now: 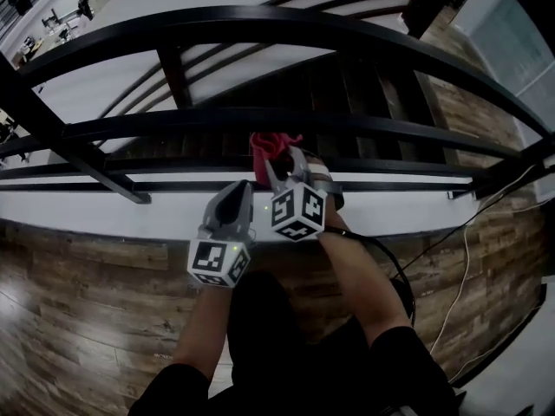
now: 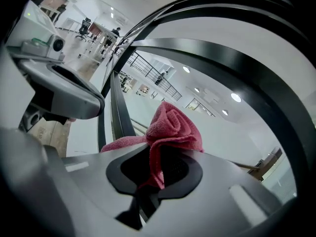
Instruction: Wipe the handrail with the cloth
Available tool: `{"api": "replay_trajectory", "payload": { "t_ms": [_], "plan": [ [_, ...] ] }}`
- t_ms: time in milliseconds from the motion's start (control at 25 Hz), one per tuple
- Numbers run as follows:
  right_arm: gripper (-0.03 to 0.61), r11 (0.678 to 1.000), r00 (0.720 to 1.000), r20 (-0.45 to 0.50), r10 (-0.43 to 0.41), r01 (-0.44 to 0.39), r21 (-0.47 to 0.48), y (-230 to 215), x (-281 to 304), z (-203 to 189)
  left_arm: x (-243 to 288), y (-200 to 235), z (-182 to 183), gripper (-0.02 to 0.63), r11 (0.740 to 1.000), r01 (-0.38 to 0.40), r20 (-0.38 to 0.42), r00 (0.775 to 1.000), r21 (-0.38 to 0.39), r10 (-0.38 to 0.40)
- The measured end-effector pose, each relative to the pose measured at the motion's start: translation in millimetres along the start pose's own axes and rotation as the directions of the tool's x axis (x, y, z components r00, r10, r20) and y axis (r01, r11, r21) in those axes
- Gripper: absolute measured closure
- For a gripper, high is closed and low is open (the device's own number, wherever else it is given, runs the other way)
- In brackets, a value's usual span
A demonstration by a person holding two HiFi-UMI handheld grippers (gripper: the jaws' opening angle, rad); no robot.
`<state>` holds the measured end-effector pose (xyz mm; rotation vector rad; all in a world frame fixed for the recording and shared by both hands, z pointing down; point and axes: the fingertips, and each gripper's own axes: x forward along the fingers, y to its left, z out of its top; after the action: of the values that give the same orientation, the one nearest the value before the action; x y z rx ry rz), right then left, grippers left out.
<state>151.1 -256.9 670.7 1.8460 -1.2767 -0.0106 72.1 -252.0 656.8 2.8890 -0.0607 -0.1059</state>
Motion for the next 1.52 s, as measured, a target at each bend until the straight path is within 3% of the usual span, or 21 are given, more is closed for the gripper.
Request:
{"api": "replay_trajectory", "payload": {
  "t_ms": [240, 520, 1160, 1520],
  "plan": [
    [0.534, 0.999, 0.999, 0.006, -0.033, 0.033, -0.017, -17, -12, -20, 13, -15, -10, 0.614, 0.999, -0.014, -0.025, 1.000, 0.043, 0.015],
    [0.535, 0.999, 0.999, -0.005, -0.046, 0.046, -0.013, -35, -24, -55, 31, -52, -17, 0.614, 0.991, 0.036, -0.059, 0.998, 0.127, -0.029],
    [0.535, 0.997, 0.997, -0.022, -0.071, 0.071, 0.012, -94, -71, -153, 95, -151, -39, 0.614, 0.985, 0.100, -0.062, 0.994, 0.143, -0.092],
    [0.534, 0.992, 0.992, -0.061, -0.112, 0.115, 0.045, -134, -97, -218, 136, -209, -66, 0.614, 0.973, 0.181, -0.084, 0.982, 0.141, -0.170]
  ]
}}
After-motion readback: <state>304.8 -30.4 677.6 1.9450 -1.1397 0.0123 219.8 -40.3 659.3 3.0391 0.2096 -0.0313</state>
